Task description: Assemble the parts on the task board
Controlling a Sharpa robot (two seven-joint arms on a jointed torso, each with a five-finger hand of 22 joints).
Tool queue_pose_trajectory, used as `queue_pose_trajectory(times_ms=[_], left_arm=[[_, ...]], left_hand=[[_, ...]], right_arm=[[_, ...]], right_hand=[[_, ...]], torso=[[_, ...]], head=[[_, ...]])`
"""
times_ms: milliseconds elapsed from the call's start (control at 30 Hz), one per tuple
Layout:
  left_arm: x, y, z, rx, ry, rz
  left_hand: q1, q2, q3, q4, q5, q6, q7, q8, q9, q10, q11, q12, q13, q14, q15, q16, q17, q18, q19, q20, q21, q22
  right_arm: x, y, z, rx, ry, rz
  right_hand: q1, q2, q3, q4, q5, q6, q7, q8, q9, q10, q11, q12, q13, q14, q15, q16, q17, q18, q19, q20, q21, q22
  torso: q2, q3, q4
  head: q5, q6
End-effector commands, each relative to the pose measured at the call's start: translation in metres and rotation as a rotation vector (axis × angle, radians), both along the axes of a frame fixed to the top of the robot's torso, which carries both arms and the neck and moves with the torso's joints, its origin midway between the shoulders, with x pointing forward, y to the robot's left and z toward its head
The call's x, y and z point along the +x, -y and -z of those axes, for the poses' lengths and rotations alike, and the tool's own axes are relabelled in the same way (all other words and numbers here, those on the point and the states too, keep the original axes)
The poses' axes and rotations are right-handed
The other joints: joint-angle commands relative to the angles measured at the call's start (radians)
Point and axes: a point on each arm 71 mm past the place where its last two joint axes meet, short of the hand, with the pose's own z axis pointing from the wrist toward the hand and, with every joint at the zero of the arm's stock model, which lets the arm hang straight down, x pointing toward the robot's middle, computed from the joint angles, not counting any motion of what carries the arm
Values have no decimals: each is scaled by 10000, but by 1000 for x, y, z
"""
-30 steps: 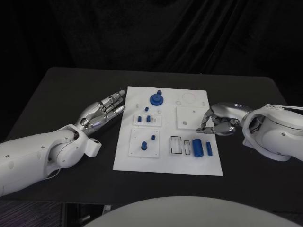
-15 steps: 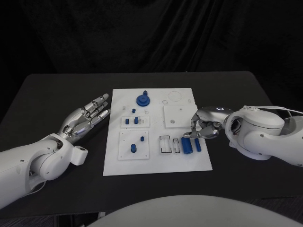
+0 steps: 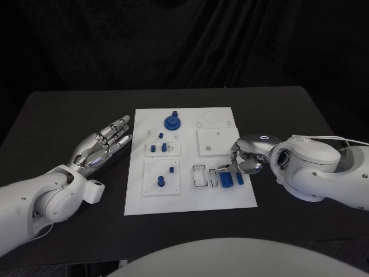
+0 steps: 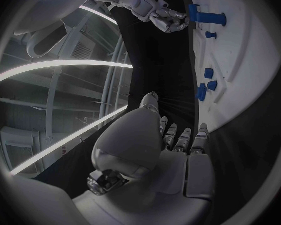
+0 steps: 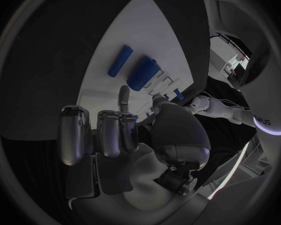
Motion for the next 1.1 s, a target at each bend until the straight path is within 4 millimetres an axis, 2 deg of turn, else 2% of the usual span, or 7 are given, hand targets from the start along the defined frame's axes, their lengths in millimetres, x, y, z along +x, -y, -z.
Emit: queue_pose_trajectory(times_ms=[33, 167, 333, 633, 767, 933, 1100], left_arm=[[-1, 1, 0, -252, 64, 82], [-2, 1, 0, -254, 32, 96], [-2, 1, 1, -253, -3, 113], [-2, 2, 3, -252, -74, 156], [-3, 2, 4, -247, -99, 162], [-2, 1, 4, -233, -121, 157], [-2, 1, 5, -227, -142, 159]], left_hand=[[34, 81, 48, 22, 57, 2, -1, -5, 4, -18, 65, 63, 8, 14, 51, -36, -13, 170, 12, 2, -1, -5], [34, 81, 48, 22, 57, 2, -1, -5, 4, -18, 65, 63, 8, 14, 51, -36, -13, 170, 12, 2, -1, -5], [43, 82, 54, 17, 57, -2, -2, -6, 3, -21, 74, 57, 7, 14, 64, -36, -13, 169, 13, 11, -1, -5], [62, 81, 65, 3, 58, 4, 10, -6, 4, -21, 93, 63, 7, 14, 93, -36, -13, 167, 16, 31, 1, -6], [67, 80, 67, -1, 56, 15, 15, -4, 5, -21, 98, 66, 8, 14, 101, -36, -13, 167, 17, 37, 2, -3], [71, 79, 70, -4, 50, 6, 20, -5, 4, -20, 106, 72, 8, 21, 112, -34, -11, 167, 21, 43, 4, 5], [74, 77, 72, -8, 48, 6, 22, -5, 4, -20, 113, 73, 8, 29, 120, -30, -7, 168, 25, 47, 6, 13]], right_arm=[[-1, 0, 0, -287, 386, 138], [-2, -2, 2, -313, 407, 67], [-3, -4, 4, -335, 361, -14], [-5, -5, 12, -513, 74, -99], [-7, -5, 15, -559, -38, -112], [-7, -4, 19, -617, -138, -109], [-8, -4, 23, -689, -270, -117]], right_hand=[[-383, -244, 103, 14, -46, 76, -62, 23, 51, 1059, -90, 25, 2632, 829, -104, 38, 1462, -164, 599, -95, 76, 2241], [-714, -432, 227, 8, -49, 162, -85, -65, 75, 1059, -116, 25, 2632, 822, -135, 27, 1433, -163, 593, -129, 77, 2239], [-754, -439, 333, 3, -46, 141, -70, -216, 29, 1059, -109, 25, 2632, 816, -138, 15, 1406, -160, 585, -139, 65, 2234], [-473, -380, 611, -16, 3, 228, 12, -760, -203, 1059, -35, 25, 2632, 801, -75, -20, 1322, -146, 557, -91, 10, 2211], [-418, -354, 646, -19, 17, 257, 28, -871, -253, 1059, -21, 25, 2632, 799, -58, -26, 1308, -142, 550, -76, -4, 2206], [-252, -218, 752, -32, 121, 387, 52, -1113, -356, 1059, 4, 25, 2632, 794, -31, -38, 1279, -137, 542, -42, -20, 2200], [-188, -186, 777, -40, 197, 446, 56, -1199, -389, 1059, 10, 25, 2632, 792, -26, -42, 1266, -136, 540, -32, -22, 2199]], torso=[[2, -12, 10], [-1, -9, 13], [4, -4, 5], [-4, -8, 14], [-10, -9, 10], [-13, -11, 20], [-12, -4, 13]], head=[[18, 0], [31, 0], [31, 0], [79, 0], [115, 0], [141, 0], [159, 0]])
